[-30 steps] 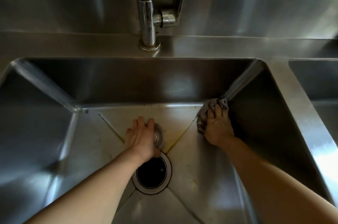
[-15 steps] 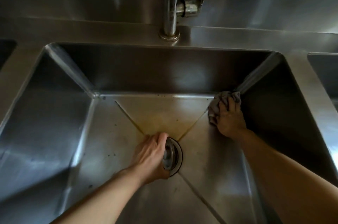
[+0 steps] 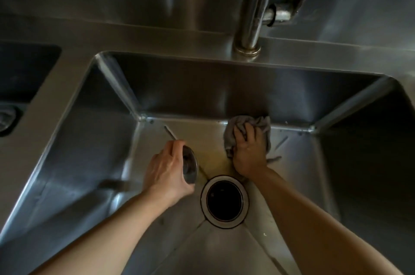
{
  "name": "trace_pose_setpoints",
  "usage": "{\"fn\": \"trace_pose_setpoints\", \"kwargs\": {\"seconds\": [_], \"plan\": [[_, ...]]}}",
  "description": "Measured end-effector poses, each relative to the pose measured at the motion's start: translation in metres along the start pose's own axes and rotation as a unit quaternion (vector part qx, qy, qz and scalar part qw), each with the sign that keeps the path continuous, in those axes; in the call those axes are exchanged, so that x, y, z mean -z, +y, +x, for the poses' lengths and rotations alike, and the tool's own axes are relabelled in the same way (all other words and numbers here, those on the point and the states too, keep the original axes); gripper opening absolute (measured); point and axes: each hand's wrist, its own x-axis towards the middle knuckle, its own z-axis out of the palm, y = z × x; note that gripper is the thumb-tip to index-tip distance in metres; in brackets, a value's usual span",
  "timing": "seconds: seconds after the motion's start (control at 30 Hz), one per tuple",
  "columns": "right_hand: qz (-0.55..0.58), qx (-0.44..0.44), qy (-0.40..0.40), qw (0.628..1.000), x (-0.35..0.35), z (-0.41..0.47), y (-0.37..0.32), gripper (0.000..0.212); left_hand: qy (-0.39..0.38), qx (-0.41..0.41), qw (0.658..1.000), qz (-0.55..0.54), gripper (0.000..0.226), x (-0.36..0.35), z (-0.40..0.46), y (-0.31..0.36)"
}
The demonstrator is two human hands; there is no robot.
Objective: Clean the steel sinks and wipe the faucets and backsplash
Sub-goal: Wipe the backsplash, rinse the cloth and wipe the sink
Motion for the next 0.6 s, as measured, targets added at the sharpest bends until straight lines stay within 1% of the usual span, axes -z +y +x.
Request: {"fn": "trace_pose_setpoints", "kwargs": {"seconds": [0.13,0.2,0.27,0.33,0.5,0.6], "plan": [[-0.016,0.052,-0.007,0.998,-0.006,0.007,-0.051,0.062,0.015,0.032,0.999,0.003,0.084,0.014,-0.008,-0.019],[-0.001,0.064,-0.018,0.998,-0.008,0.009,-0.075,0.063,0.012,0.055,0.998,0.009,0.089,0.020,-0.012,-0.029],[-0.031,0.085,-0.049,0.995,-0.015,0.013,-0.093,0.061,0.011,0.070,0.997,-0.001,0.095,0.025,-0.017,-0.038],[-0.046,0.123,-0.053,0.990,-0.019,0.019,-0.108,0.063,0.017,0.076,0.997,-0.008,0.095,0.029,-0.021,-0.045],[-0.100,0.214,-0.134,0.962,-0.018,0.038,-0.140,0.067,0.030,0.082,0.996,-0.004,0.094,0.037,-0.027,-0.055],[-0.119,0.249,-0.146,0.950,-0.015,0.041,-0.141,0.067,0.030,0.089,0.996,-0.001,0.094,0.036,-0.028,-0.059]]}}
